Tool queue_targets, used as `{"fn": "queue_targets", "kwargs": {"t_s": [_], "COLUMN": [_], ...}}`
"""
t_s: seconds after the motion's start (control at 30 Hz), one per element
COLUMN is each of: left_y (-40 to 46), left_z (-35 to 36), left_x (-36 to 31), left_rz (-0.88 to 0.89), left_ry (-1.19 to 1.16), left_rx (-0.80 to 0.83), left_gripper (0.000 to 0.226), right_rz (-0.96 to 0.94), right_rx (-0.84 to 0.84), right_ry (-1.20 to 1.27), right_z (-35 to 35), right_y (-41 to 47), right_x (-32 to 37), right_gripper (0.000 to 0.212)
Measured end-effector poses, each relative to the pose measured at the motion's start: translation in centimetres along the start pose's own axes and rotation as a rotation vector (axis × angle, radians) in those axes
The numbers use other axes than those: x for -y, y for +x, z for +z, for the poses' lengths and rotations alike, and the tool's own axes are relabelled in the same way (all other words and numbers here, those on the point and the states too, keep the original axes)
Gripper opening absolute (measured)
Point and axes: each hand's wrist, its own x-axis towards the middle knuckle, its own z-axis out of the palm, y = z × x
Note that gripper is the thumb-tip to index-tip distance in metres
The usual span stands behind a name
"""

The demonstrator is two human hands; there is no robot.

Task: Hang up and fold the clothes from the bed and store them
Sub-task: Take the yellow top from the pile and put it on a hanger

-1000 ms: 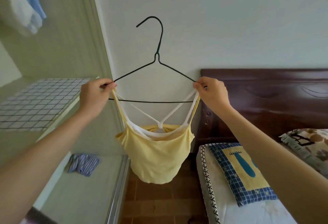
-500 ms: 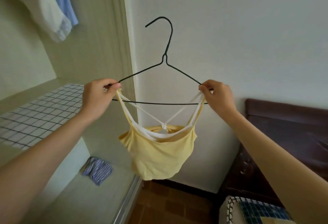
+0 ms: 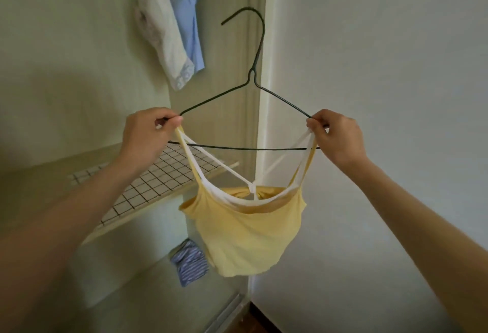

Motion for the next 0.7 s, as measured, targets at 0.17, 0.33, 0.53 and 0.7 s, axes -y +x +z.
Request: {"fn": "queue_targets", "kwargs": {"t_s": [0.17, 0.33, 0.53, 0.7], "left_y": [3.2, 6.1, 7.8, 9.2], "left_z": [-3.9, -8.3, -13.1, -15.9], "left_x": [-0.7, -1.9, -3.4, -4.3], "left_rz": [0.037, 0.087, 0.097, 0.116], "left_ry": [0.036, 0.082, 0.193, 0.216], "left_rx": [-0.126, -0.227, -0.370, -0.419], "left_gripper": [0.010, 0.009, 0.011, 0.011], "right_rz": [-0.117, -0.244, -0.412, -0.497], "right_rx": [-0.042, -0.075, -0.049, -0.058], "right_ry": [0.062, 0.065, 0.077, 0.098], "right_z": [1.4, 1.4, 0.4, 0.0], "right_y": [5.0, 8.5, 13.1, 15.8], "right_x": [3.5, 7.7, 12.4, 15.1], "right_gripper": [0.020, 0.024, 0.024, 0.024]}}
